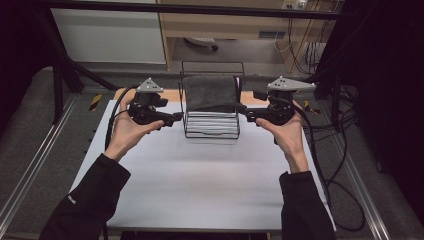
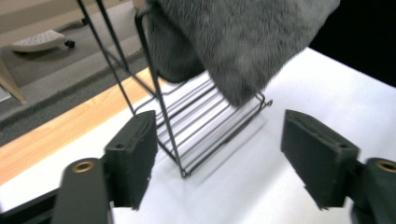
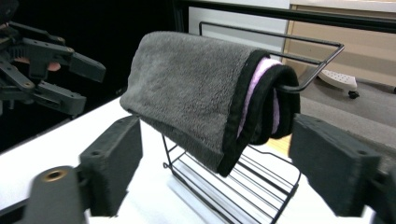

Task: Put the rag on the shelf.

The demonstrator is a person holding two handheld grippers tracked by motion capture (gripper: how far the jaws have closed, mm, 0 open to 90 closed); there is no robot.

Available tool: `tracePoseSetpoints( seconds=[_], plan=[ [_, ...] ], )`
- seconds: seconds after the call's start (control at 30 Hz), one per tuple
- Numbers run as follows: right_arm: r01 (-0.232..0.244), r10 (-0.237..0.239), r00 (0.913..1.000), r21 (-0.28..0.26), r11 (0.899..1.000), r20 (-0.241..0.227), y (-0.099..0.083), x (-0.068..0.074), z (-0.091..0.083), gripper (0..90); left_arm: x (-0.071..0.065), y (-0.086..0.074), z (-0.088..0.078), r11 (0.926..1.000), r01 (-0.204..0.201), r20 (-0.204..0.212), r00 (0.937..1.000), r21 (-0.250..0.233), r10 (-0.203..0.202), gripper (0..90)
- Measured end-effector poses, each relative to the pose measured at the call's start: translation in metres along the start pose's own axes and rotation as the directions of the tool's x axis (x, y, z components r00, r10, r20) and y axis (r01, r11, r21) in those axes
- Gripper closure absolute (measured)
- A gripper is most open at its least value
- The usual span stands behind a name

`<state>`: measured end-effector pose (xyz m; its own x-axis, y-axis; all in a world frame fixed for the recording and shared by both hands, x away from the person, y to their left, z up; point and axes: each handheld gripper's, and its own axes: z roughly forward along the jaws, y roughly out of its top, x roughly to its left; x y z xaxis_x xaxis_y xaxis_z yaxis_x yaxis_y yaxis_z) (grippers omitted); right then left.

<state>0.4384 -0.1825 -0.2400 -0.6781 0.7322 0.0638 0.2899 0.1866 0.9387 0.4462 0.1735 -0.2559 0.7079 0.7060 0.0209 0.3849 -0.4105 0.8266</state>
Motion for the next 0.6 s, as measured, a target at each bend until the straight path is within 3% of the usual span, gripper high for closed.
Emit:
tracePoseSetpoints(
  seconds=[0.33,0.6],
  plan=[
    [-0.011,0.011,0.9998,0.023,1.0,-0.017,-0.024,0.004,-0.001,3.8,-0.001,-0.043,-0.012,1.0,-0.002,-0.017,0.9999,0.004,0.003,9.4],
    [-0.055,0.057,0.998,0.052,0.997,-0.026,-0.062,-0.002,0.0,1.0,-0.002,-0.091,-0.006,0.9996,0.028,-0.021,0.9994,0.001,-0.028,4.3]
  ],
)
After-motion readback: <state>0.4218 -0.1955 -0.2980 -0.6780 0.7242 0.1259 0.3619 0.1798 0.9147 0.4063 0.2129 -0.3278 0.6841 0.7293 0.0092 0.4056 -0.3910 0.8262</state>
